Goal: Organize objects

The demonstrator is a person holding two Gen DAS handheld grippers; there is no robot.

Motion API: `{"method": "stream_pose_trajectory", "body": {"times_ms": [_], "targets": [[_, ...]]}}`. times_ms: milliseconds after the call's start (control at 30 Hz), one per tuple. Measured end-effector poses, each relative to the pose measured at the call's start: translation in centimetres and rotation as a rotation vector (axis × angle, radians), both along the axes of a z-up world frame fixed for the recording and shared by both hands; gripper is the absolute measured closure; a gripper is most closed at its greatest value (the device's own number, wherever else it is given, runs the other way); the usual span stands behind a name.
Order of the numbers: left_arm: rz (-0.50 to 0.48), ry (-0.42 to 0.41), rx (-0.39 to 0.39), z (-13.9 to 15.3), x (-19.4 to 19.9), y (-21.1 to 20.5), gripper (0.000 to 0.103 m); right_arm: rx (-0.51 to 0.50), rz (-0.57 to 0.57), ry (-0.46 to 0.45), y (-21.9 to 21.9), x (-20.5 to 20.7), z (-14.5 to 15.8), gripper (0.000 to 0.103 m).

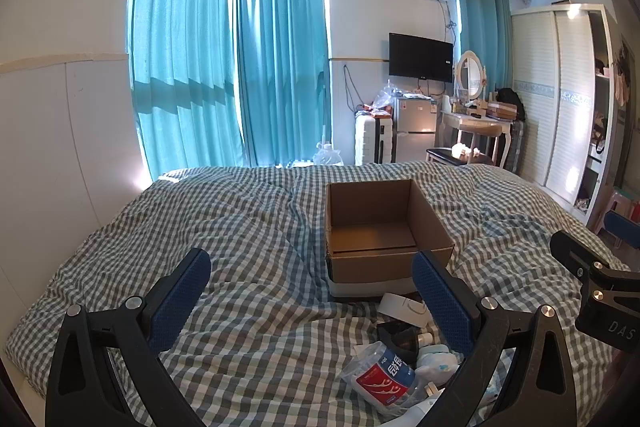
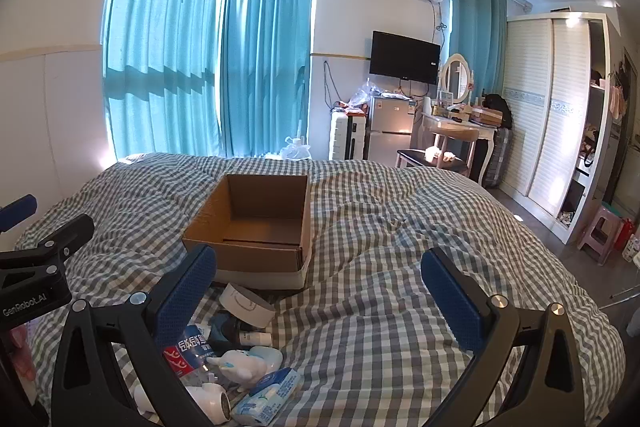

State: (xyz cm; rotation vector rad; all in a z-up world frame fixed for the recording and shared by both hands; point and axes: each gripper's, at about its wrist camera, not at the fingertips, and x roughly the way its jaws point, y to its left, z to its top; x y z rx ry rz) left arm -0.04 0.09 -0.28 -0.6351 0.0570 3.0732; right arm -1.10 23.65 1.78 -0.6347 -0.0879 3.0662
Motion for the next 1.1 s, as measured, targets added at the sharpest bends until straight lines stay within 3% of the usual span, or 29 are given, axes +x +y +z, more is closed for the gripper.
{"method": "stream_pose_trajectory", "body": {"times_ms": [1100], "targets": [[0.006, -0.02, -0.009, -0.5, -0.02, 0.37, 0.0, 0.003, 0.026, -0.007, -0.6, 0.28, -0.22, 0.0]]}}
